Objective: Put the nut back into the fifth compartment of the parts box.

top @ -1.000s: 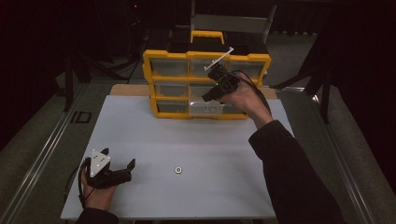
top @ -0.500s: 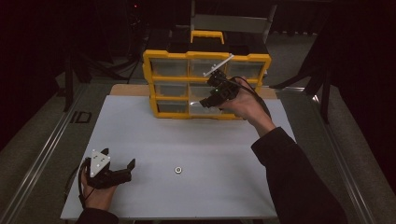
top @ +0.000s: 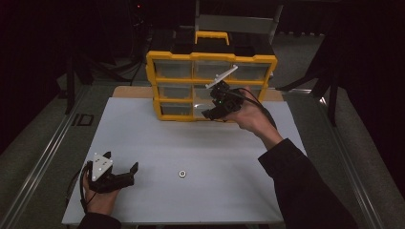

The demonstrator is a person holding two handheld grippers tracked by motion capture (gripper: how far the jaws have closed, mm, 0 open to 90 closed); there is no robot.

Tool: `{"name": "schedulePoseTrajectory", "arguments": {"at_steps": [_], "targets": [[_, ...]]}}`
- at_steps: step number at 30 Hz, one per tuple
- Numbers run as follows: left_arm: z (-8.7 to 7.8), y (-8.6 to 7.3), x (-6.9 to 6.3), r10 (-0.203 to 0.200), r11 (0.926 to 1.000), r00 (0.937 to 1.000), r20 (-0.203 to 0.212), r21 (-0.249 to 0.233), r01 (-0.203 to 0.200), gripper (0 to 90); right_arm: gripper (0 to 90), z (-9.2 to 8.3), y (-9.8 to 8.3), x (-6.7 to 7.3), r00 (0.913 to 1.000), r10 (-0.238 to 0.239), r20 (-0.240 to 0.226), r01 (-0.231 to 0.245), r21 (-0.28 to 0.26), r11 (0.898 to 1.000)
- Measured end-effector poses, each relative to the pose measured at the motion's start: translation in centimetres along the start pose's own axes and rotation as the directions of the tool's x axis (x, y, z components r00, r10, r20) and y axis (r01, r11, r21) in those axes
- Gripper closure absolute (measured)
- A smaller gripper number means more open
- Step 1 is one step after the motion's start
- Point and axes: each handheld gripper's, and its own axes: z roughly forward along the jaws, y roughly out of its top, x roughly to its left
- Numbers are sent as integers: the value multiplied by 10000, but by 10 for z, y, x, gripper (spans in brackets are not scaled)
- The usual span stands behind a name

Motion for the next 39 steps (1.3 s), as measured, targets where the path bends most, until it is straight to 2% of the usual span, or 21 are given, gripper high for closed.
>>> {"name": "schedulePoseTrajectory", "arguments": {"at_steps": [16, 20, 39], "targets": [[0, 0, 0, 9, 10000, 10000, 2, 9, -9, 0, 371, 10, -15, 23, 9990, -415, -192, 415, -4, 9991], [0, 0, -1, 23, 10000, 10000, 11, 29, -23, 0, 372, 12, -17, 26, 9992, -377, -130, 377, -9, 9993], [0, 0, -1, 23, 10000, 10000, 24, 30, -23, 0, 366, 31, -36, 45, 9970, -373, -671, 364, -142, 9992]]}}
